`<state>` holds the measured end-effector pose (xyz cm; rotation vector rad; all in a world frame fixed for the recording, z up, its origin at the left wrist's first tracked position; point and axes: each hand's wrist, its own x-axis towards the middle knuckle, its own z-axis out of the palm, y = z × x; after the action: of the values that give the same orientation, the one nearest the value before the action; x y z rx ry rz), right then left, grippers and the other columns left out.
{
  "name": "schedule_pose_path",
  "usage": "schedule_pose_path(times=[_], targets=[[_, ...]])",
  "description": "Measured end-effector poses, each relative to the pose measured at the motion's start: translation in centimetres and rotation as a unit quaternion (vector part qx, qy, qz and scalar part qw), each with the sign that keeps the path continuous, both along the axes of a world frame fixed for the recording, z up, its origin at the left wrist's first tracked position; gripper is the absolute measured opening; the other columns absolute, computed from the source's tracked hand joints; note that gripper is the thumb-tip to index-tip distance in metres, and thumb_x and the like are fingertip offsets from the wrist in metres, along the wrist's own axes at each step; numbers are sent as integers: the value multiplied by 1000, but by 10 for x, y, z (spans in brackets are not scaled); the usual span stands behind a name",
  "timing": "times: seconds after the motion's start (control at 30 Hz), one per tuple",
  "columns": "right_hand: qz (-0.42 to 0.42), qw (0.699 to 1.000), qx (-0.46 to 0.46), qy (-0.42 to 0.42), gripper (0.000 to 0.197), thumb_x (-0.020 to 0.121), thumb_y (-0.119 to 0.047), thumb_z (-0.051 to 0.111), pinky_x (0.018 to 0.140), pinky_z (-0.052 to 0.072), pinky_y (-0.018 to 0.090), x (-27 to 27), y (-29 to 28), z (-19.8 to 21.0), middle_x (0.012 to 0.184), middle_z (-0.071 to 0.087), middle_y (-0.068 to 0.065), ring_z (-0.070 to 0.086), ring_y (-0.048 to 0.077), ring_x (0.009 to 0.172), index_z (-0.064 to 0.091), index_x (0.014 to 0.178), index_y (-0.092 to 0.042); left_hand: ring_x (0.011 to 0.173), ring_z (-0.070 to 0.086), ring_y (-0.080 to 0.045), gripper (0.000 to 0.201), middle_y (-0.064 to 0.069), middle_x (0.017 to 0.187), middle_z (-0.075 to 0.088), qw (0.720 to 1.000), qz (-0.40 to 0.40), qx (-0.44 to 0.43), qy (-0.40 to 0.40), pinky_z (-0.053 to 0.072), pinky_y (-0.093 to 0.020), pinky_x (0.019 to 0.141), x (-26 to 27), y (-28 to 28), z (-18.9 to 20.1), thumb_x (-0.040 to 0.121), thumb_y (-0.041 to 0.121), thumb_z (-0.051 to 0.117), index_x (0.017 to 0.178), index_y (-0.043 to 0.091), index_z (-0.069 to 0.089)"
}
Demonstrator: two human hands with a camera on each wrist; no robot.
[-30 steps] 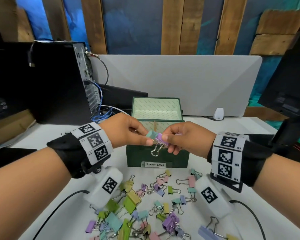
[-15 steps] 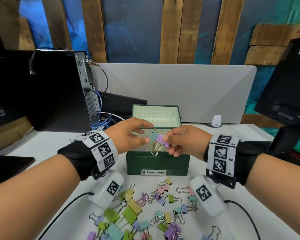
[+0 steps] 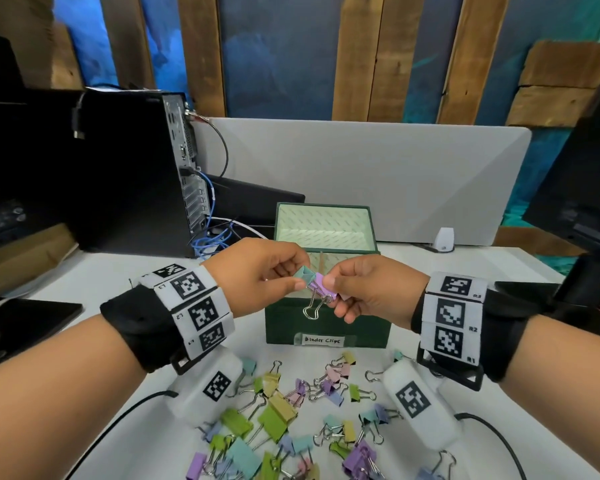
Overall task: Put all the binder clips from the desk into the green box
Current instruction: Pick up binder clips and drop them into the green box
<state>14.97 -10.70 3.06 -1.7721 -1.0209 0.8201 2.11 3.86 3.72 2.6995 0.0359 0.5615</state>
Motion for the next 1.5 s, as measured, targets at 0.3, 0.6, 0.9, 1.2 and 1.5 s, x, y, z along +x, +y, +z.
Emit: schedule_pose_path(times=[0.3,0.6,0.9,1.2,1.5], targets=[[5,999,7,43,16,92,-19,53,55,51,18,-11,6,1,69,60,8,57,11,57,60,86,-6,98,64,-37,17,-10,107,69,988,-9,-147,49,54,-48,85,-3,-1,-10,78,37,56,89,30,44],[-17,954,-52,-296,45,67,-49,74,76,51,28,-19,3,4,90,64,-7,59,10,79,59,103,-28,53,66,-9,19,-6,67,68,927,40,-372,24,56,-22,59,2,2,-8,85,-6,56,86,10,46],[-19,904,7,-428,30,75,-51,65,73,47,24,-26,7,4,94,50,-13,52,5,81,56,96,-31,52,65,-11,19,-1,57,68,921,71,-381,36,56,-23,57,1,3,-7,85,-5,56,84,11,46],[14,864,5,-504,30,82,-48,60,66,34,20,-29,13,-1,88,47,-13,44,6,80,60,101,-26,52,63,-14,20,-8,61,67,884,68,-457,64,54,-21,54,0,2,-8,87,-9,51,81,9,46],[-48,913,-24,-405,14,94,-29,47,64,41,17,-14,21,5,93,60,-6,60,15,86,60,91,-25,59,65,-12,19,-9,73,67,895,114,-431,34,56,-20,57,10,9,-5,88,-2,56,82,13,46]])
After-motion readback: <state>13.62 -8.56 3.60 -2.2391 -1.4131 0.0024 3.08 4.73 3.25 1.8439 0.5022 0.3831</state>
